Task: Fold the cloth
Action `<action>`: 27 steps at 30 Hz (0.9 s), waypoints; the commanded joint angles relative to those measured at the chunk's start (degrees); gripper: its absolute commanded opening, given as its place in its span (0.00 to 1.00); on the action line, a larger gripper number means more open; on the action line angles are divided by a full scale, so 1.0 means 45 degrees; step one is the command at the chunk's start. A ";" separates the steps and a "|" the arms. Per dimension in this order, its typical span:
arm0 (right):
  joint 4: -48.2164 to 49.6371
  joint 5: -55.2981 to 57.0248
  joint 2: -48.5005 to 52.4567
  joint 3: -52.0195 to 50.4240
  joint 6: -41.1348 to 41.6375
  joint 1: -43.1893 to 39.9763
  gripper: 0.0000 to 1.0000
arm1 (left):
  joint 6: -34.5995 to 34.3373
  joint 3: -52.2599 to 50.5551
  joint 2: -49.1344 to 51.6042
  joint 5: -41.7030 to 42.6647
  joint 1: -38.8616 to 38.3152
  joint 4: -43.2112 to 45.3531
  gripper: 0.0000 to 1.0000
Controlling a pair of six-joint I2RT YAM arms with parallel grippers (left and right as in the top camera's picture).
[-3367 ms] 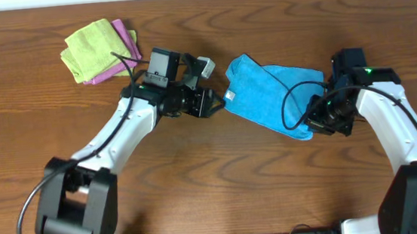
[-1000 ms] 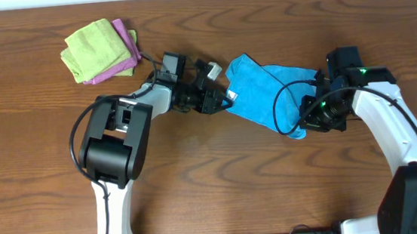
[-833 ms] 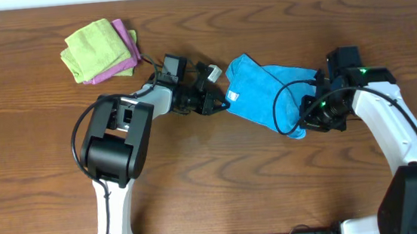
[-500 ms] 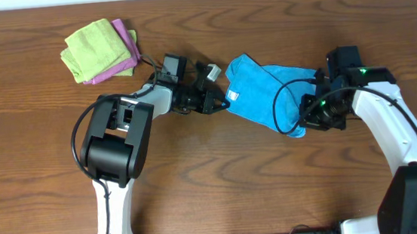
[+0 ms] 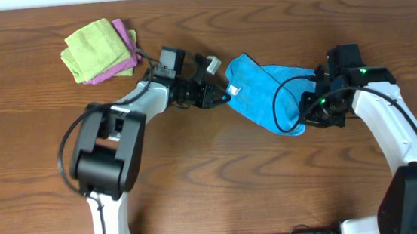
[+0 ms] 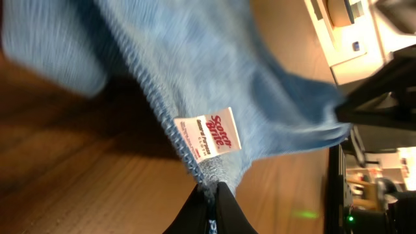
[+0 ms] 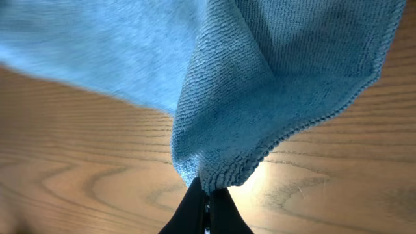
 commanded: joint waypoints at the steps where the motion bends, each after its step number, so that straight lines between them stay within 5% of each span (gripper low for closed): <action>1: 0.0107 -0.0019 0.0005 -0.0058 -0.0194 0.0092 0.02 | 0.0321 -0.0034 -0.1015 -0.0534 0.0029 -0.0403 0.06; 27: -0.0413 0.0831 -0.1583 -0.0034 0.0971 -0.0233 0.01 | 0.1885 -0.0034 -0.4653 -0.2045 -0.1107 -0.6591 0.06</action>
